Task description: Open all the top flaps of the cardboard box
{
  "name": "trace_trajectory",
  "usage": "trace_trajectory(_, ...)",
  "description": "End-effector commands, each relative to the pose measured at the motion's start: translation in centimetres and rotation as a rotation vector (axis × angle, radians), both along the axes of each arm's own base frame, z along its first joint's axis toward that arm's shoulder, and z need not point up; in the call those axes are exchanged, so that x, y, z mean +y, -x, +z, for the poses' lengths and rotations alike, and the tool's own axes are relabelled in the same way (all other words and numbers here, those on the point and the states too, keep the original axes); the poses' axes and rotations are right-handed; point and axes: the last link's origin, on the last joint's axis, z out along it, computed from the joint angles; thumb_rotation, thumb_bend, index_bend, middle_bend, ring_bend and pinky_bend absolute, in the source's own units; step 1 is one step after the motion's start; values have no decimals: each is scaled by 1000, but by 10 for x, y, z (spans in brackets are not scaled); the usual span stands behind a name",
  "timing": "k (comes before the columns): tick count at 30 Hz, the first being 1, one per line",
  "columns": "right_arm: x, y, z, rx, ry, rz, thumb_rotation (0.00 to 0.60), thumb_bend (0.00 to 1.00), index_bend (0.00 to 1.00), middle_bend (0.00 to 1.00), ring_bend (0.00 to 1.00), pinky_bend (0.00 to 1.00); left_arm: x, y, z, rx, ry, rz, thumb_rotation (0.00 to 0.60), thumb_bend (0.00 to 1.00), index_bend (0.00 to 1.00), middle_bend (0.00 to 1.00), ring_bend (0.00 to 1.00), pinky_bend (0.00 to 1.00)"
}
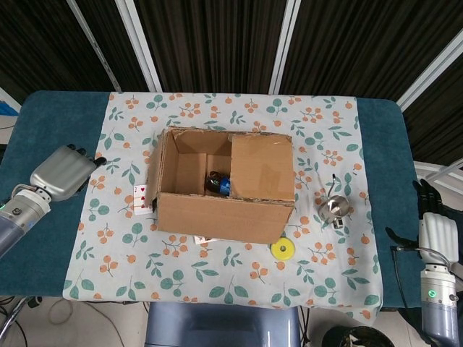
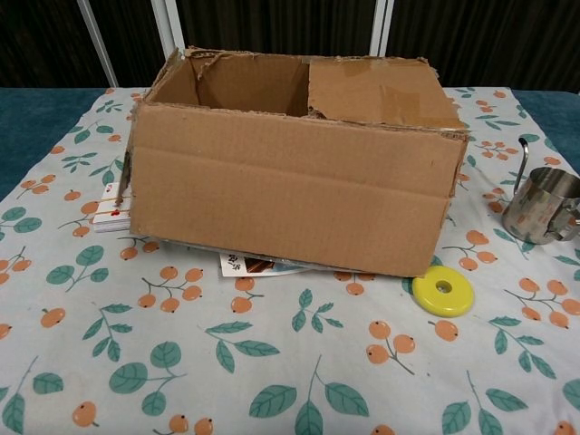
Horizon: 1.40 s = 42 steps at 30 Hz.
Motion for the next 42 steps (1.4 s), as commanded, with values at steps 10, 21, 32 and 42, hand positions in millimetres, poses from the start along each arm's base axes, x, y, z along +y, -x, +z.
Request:
trace_trajectory(10,-28,-41,9,99,-63,132,600,219,0,0,0,229,-90,101,-39,-386,-396,118,600,210,0,0,0,0)
trace_trajectory(21,-121,-184,2,286,-276,506,600,257,0,0,0,229,-112,144,-51,-502,-478,151,600,180,0,0,0,0)
trace_trajectory(32,-165,-285,-43,397,-428,708,600,929,232,185,159,278,-107,149,-46,-581,-496,174,600,181,0,0,0,0)
trace_trajectory(42,-181,-329,-106,475,-559,784,600,1000,490,335,273,335,-106,151,-47,-603,-482,203,600,184,0,0,0,0)
